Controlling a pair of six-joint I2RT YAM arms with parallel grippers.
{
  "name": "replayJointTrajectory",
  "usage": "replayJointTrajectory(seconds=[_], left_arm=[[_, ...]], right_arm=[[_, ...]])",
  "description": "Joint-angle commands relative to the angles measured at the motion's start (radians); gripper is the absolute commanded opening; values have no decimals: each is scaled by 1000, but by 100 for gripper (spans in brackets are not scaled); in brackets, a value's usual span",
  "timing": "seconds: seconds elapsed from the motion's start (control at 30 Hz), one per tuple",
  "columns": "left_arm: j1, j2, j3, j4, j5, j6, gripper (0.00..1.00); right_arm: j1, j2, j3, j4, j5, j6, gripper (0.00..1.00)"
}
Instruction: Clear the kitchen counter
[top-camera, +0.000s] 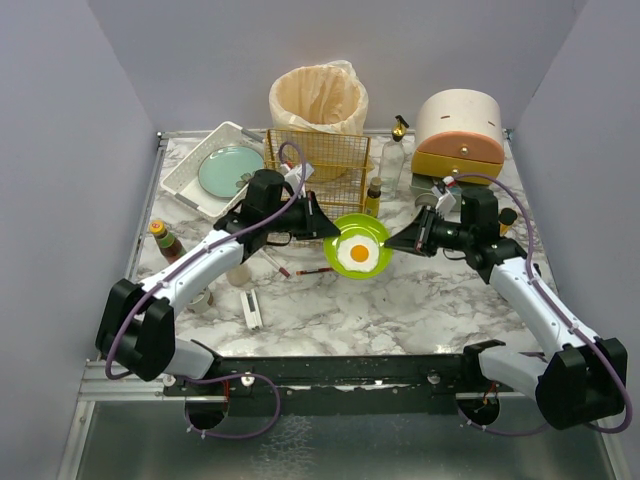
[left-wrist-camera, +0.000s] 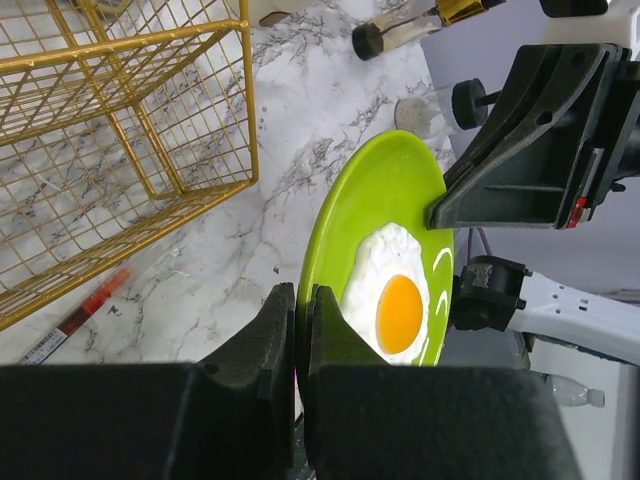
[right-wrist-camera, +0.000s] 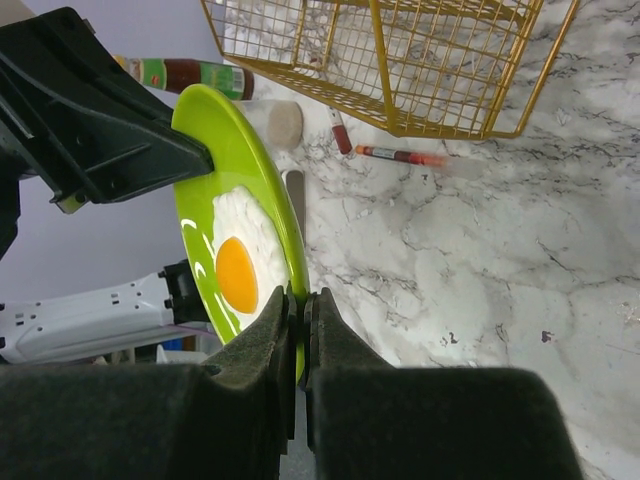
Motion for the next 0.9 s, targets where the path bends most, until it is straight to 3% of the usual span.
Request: replayJointTrajectory(seconds=[0.0, 0.1, 0.27, 0.53, 0.87], left_arm=[[-1, 15, 78, -54, -34, -11, 0], [-1, 21, 118, -96, -59, -10, 0], [1, 39, 172, -138, -84, -19, 0], [66, 91, 285, -136, -64, -58, 0], [194, 264, 629, -208, -15, -68, 0]], right_arm=[[-1, 6, 38, 34, 3, 7, 12], [-1, 2, 54, 4, 44, -8, 36], [-1, -12, 78, -40, 99, -42, 54], [-1, -63, 101, -119, 201, -91, 60], [-1, -118, 102, -197, 264, -143, 61]])
